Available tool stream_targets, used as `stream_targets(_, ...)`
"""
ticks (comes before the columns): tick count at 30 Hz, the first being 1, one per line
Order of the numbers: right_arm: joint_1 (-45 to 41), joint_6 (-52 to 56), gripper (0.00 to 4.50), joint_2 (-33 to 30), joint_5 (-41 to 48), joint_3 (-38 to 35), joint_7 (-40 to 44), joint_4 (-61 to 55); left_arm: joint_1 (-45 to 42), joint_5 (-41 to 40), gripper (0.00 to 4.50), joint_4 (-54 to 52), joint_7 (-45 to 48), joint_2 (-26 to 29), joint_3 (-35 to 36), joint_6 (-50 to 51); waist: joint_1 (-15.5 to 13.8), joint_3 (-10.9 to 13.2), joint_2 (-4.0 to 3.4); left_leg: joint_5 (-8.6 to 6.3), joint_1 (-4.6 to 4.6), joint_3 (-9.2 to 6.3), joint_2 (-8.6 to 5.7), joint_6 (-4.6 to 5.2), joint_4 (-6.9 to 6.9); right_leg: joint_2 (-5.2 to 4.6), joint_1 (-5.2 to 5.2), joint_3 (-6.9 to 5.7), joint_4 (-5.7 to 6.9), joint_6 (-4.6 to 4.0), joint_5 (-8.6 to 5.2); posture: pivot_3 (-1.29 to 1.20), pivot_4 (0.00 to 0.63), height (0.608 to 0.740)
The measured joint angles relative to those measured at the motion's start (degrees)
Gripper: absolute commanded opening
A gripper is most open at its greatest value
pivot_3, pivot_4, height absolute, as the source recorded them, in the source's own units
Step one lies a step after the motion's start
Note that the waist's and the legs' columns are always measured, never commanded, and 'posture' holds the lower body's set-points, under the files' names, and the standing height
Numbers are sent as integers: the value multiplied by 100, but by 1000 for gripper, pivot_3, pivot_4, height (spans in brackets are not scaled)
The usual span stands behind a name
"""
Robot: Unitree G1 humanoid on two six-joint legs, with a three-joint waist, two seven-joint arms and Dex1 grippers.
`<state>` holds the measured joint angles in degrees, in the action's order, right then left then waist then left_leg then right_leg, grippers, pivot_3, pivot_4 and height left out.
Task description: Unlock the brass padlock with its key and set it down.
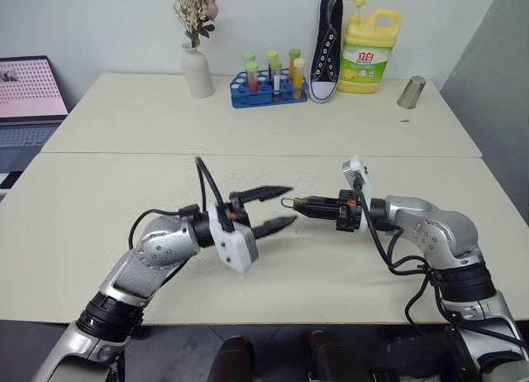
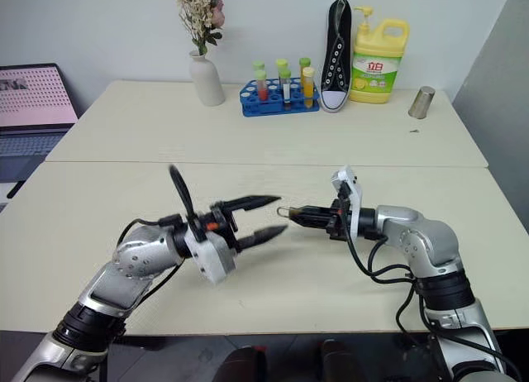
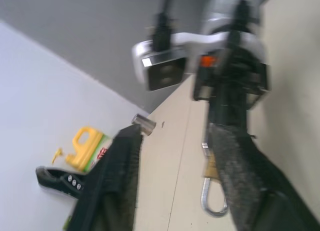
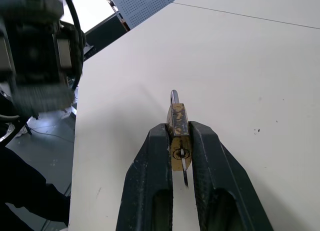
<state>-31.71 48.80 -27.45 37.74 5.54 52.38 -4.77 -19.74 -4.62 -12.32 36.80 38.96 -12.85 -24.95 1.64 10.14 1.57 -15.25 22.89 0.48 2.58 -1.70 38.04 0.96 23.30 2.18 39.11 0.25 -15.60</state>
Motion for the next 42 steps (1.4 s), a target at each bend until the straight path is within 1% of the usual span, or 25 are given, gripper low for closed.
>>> stream_targets(2, -1, -33, 181, -71, -3, -10, 20, 0, -3, -476, 655, -81, 123, 0, 172, 763, 1, 0, 0, 0, 0, -2, 1, 0, 0, 1, 0, -1, 0, 0, 0, 0, 150, 740)
stream_targets(4, -1, -51, 181, -108, -1, -36, 43, -2, -14, -782, 19, -72, 277, 10, 262, 1347, 2, 0, 0, 0, 0, -2, 0, 0, 0, 3, 0, -1, 0, 0, 0, 0, 150, 740)
stream_targets(6, 0, -57, 181, -128, 7, -45, 62, -17, -48, -967, 0, -21, 400, -9, 322, 1742, 1, 0, 0, 0, 0, -2, 0, 0, 0, 5, 0, -1, -1, 0, 0, 0, 150, 740)
stream_targets(11, -1, -52, 181, -138, 155, -98, 170, -311, -401, -1356, 0, 564, 628, -317, 481, 2707, -1, 0, 0, 0, 1, -2, -2, 0, 1, 23, 0, 1, -3, 0, 0, 0, 150, 740)
stream_targets(16, 4, -52, 181, -142, 189, -104, 225, -452, -409, -1491, 0, 619, 798, -799, 399, 3231, -2, 0, 0, 0, 4, -2, -2, 0, 1, 21, 0, 3, -6, 0, 0, 0, 150, 740)
stream_targets(21, 77, -39, 181, -135, 243, -150, 222, -519, -410, -1579, 0, 553, 913, -1044, 395, 3635, -2, 0, 0, 0, 2, -3, -1, 0, 1, 21, 0, 3, -2, 0, 0, 0, 150, 740)
stream_targets(25, 86, -37, 181, -134, 262, -152, 220, -526, -410, -1585, 0, 496, 995, -1065, 402, 3844, -2, 0, 0, 0, 1, -4, -1, 0, 1, 22, 0, 3, -2, 0, 0, 0, 150, 740)
stream_targets(30, 100, -40, 181, -128, 263, -152, 212, -528, -299, -1864, 0, 67, 1252, -989, 421, 4303, -1, 0, 0, 0, 2, -2, -1, 0, 0, 21, 0, 5, -5, 0, -1, 0, 150, 740)
stream_targets(42, 105, -71, 181, -112, 250, -152, 173, -527, -177, -2216, 0, -278, 1302, -975, 480, 4901, -1, 0, 0, 0, 2, -3, -1, 0, 0, 22, 0, 5, -4, 0, -1, 0, 150, 740)
